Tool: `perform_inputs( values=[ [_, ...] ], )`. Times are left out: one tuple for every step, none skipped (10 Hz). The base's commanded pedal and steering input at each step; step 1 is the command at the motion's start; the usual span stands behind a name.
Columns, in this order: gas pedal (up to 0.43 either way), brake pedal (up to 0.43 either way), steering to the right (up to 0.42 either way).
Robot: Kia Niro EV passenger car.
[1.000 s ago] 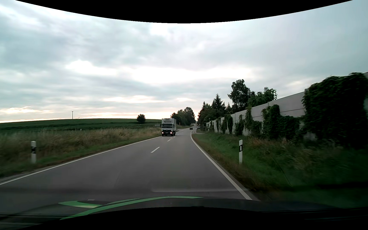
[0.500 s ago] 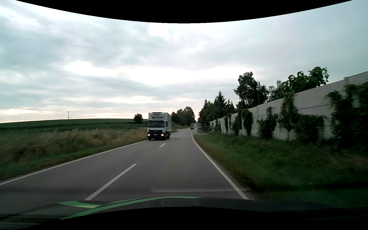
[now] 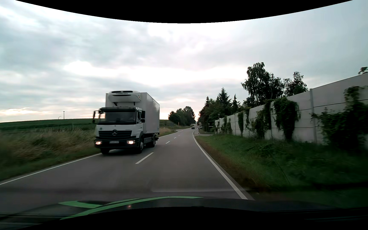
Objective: Follow the waypoints while adhering to traffic rules and regulations
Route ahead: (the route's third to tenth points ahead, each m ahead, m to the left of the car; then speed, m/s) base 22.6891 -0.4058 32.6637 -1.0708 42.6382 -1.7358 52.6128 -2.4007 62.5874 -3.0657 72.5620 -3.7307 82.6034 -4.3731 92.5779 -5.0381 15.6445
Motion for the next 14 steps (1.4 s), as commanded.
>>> perform_inputs(
  values=[
    [0.000,0.000,0.000],
    [0.000,0.000,0.000],
    [0.000,0.000,0.000],
    [0.000,0.000,0.000],
    [0.000,0.000,0.000],
    [0.000,0.000,0.000],
    [0.000,0.006,0.000],
    [0.000,0.012,0.000],
    [0.000,0.030,0.000],
    [0.000,0.043,0.000],
    [0.000,0.055,0.001],
    [0.000,0.061,0.001],
    [0.000,0.067,0.001],
    [0.000,0.073,0.003]
  ],
)
